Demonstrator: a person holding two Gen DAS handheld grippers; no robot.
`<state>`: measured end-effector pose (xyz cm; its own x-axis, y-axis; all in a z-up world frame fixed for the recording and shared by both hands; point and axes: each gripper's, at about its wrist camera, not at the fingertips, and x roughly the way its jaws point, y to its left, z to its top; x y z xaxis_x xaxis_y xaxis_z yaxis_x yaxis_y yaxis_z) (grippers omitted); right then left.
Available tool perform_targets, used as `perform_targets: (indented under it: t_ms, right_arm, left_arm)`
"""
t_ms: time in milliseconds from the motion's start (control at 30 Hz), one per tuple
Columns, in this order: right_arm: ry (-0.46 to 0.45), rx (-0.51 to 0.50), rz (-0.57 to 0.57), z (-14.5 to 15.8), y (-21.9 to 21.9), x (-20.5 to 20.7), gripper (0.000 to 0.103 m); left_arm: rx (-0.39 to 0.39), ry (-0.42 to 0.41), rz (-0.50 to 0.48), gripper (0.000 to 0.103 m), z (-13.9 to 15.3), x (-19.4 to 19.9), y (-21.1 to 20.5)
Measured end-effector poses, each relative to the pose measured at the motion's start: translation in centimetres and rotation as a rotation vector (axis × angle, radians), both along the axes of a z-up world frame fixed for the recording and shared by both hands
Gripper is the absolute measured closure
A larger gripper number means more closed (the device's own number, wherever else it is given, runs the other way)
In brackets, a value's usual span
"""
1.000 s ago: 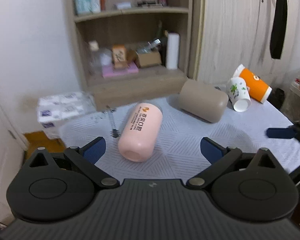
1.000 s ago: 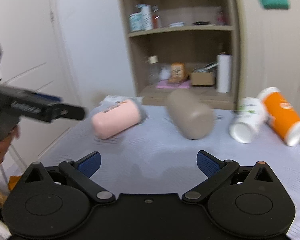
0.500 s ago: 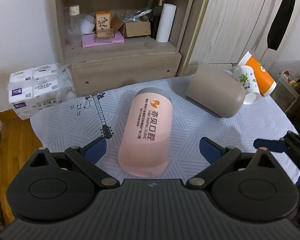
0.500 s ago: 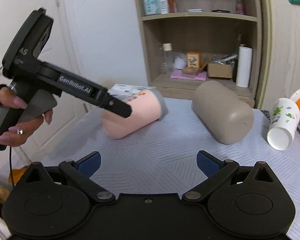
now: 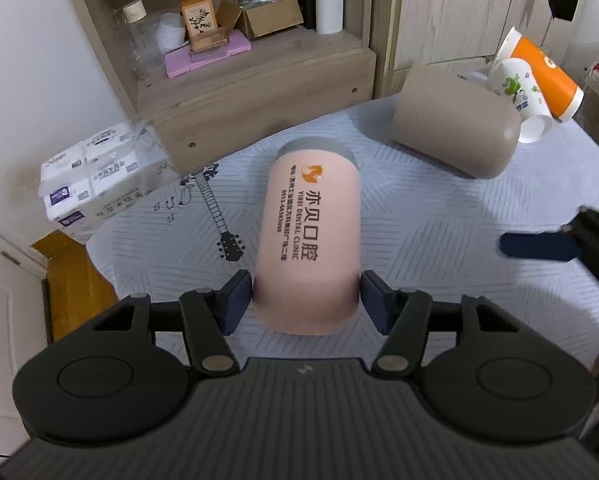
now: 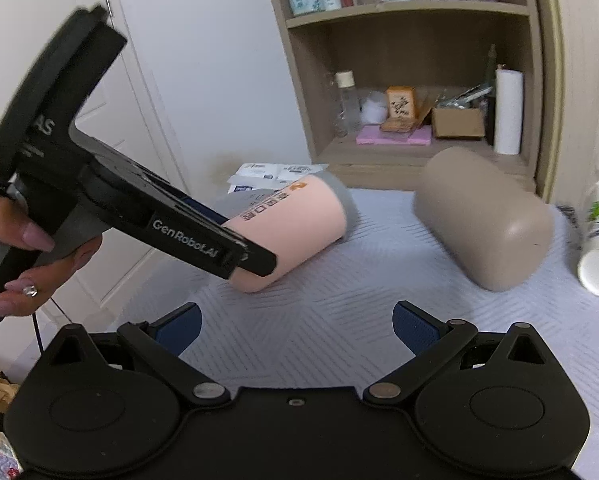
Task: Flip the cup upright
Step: 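Lift the pink cup with the left gripper and rotate it upright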
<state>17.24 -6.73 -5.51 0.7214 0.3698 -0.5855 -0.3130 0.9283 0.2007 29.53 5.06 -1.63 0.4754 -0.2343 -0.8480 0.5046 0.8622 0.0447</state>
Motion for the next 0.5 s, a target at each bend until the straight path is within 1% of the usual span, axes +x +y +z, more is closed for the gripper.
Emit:
perform_targets:
  t_ms: [200, 267, 500]
  right_arm:
    - [0.021, 0.003, 0.009, -0.8, 1.0, 0.5, 0.0]
    - [0.023, -0.001, 0.004, -0.9, 1.1, 0.5, 0.0]
    - [0.046, 0.024, 0.015, -1.6, 0.8, -0.3, 0.0]
  left_arm:
    - [-0.057, 0.034, 0.038, 0.045, 0.0, 0.5, 0.7]
    - [-0.06, 0.036, 0.029, 0.045, 0.0, 0.4, 0.7]
    - [-0.076, 0.046, 0.054, 0.045, 0.3, 0.0, 0.3]
